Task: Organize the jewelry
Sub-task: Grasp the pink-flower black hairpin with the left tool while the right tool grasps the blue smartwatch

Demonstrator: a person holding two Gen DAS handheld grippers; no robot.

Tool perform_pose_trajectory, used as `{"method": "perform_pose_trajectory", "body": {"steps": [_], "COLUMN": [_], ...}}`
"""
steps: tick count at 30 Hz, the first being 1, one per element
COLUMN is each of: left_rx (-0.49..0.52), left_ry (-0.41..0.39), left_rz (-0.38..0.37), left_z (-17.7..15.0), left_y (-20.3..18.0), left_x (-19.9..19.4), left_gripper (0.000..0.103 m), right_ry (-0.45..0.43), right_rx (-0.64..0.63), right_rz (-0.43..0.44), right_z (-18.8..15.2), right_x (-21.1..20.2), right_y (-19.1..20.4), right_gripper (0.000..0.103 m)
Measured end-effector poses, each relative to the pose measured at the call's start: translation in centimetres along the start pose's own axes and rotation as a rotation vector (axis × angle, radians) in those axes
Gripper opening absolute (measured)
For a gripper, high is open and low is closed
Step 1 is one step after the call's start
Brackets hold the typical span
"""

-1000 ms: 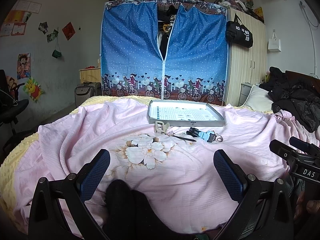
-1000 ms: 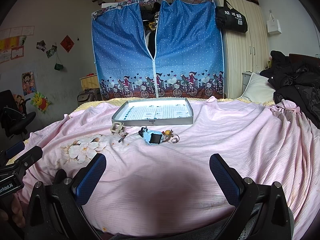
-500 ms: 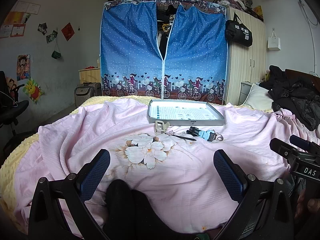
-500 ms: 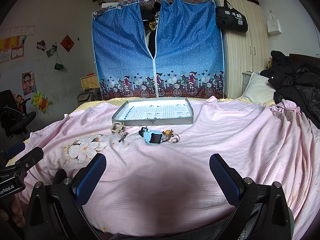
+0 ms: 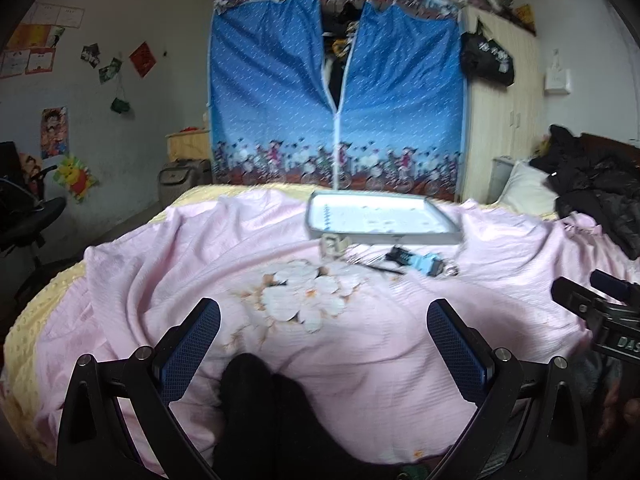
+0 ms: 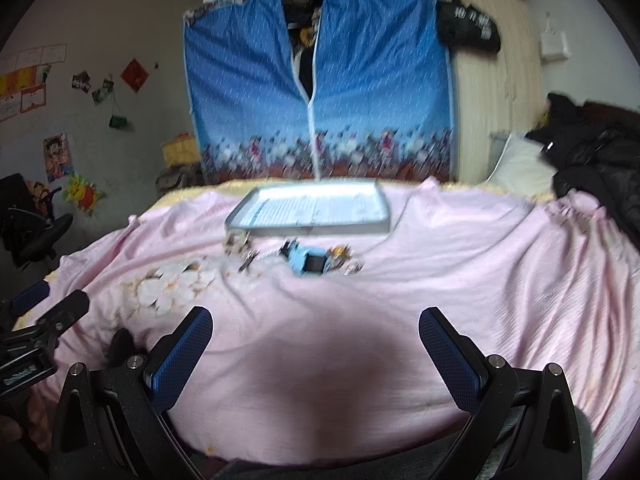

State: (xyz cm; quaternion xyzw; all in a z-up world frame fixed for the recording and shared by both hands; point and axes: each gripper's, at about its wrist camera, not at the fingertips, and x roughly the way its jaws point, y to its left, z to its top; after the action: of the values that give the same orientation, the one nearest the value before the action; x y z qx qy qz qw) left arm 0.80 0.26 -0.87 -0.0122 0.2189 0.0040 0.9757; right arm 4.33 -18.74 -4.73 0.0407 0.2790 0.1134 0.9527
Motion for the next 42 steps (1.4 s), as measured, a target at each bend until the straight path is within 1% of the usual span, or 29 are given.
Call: {"method": "perform_pose_trajectory", "body": {"steps": [2,4,6,8,10,16,18,20,22,23,24,25,26,28,29,31,32,34,36,39,41,42], "left_rx": [-0.018,-0.031,-0.036,-0.031,-0.034,-0.072,-0.086,-0.105,-0.114,-0.118,-0.122,-0.13,-0.141,-0.164,-0.176,-0.19,-0.194,-0.2,-0.218,-0.234,-0.223,-0.219], "left_ry": [0.019,0.04,0.06,0.088,0.129,0.24,0.271,0.312,0.346,0.372,0.395,0.425,0.452,0.515,0.551,0.61,0.634,0.669,0.715,0.788,0.839,0.856], "left_rz": [0.018,0.019,0.022,0.02,0.015,-0.093,-0.123,-0.159,-0.193,-0.21,-0.226,-0.246,-0.267,-0.302,-0.321,-0.357,-0.377,-0.412,-0.446,-0.447,-0.424,-0.411], "left_z": [-0.1,0.0,0.4,0.9,1.5,3.9,4.7,5.7,6.4,6.8,7.0,7.3,7.3,7.3,7.3,7.3,7.3,7.3,7.2,7.1,7.1,7.1], "left_y": [0.5,1.0,1.1,1.1,1.1,1.3,1.5,1.7,1.8,1.9,2.0,2.1,2.4,2.6,2.8,2.7,2.6,2.4,2.2,1.8,1.6,1.5], "left_x": [0.5,1.2,2.1,3.3,4.9,10.4,12.1,14.0,15.8,16.8,17.8,18.9,19.8,21.8,22.9,24.6,25.2,26.4,27.6,29.3,30.2,30.8], "left_gripper": [0.101,0.101,0.101,0.101,0.101,0.101,0.101,0.101,0.1,0.098,0.092,0.083,0.078,0.065,0.062,0.048,0.046,0.038,0.034,0.034,0.032,0.028], "right_ry": [0.041,0.063,0.076,0.096,0.122,0.169,0.201,0.241,0.28,0.299,0.313,0.324,0.335,0.349,0.352,0.369,0.376,0.392,0.402,0.413,0.415,0.416], "right_rx": [0.025,0.039,0.027,0.002,-0.021,-0.037,-0.022,-0.009,-0.009,-0.015,-0.023,-0.032,-0.04,-0.05,-0.051,-0.031,-0.017,0.011,0.027,0.022,0.032,0.039], "right_rz": [0.034,0.047,0.044,0.019,0.03,0.096,0.126,0.153,0.18,0.197,0.213,0.226,0.24,0.259,0.266,0.297,0.312,0.341,0.365,0.366,0.37,0.376], "right_z": [0.3,0.6,1.0,1.8,2.7,5.2,5.7,6.0,6.2,6.5,6.6,6.8,6.9,6.9,6.7,6.5,6.5,6.3,6.3,6.4,6.4,6.5], "right_x": [0.7,1.1,1.7,2.5,3.6,7.9,9.7,11.6,13.5,14.6,15.5,16.4,17.2,18.8,19.5,21.1,21.6,22.6,23.2,24.0,24.6,24.9], "right_y": [-0.4,-0.8,-1.2,-1.6,-1.9,-3.7,-4.3,-4.7,-4.8,-4.9,-4.9,-4.8,-4.8,-5.0,-5.0,-5.5,-5.8,-6.3,-6.5,-6.4,-6.6,-6.7], "right_gripper": [0.103,0.103,0.103,0.103,0.103,0.103,0.098,0.082,0.077,0.074,0.073,0.069,0.066,0.064,0.062,0.061,0.061,0.061,0.061,0.061,0.061,0.061]}}
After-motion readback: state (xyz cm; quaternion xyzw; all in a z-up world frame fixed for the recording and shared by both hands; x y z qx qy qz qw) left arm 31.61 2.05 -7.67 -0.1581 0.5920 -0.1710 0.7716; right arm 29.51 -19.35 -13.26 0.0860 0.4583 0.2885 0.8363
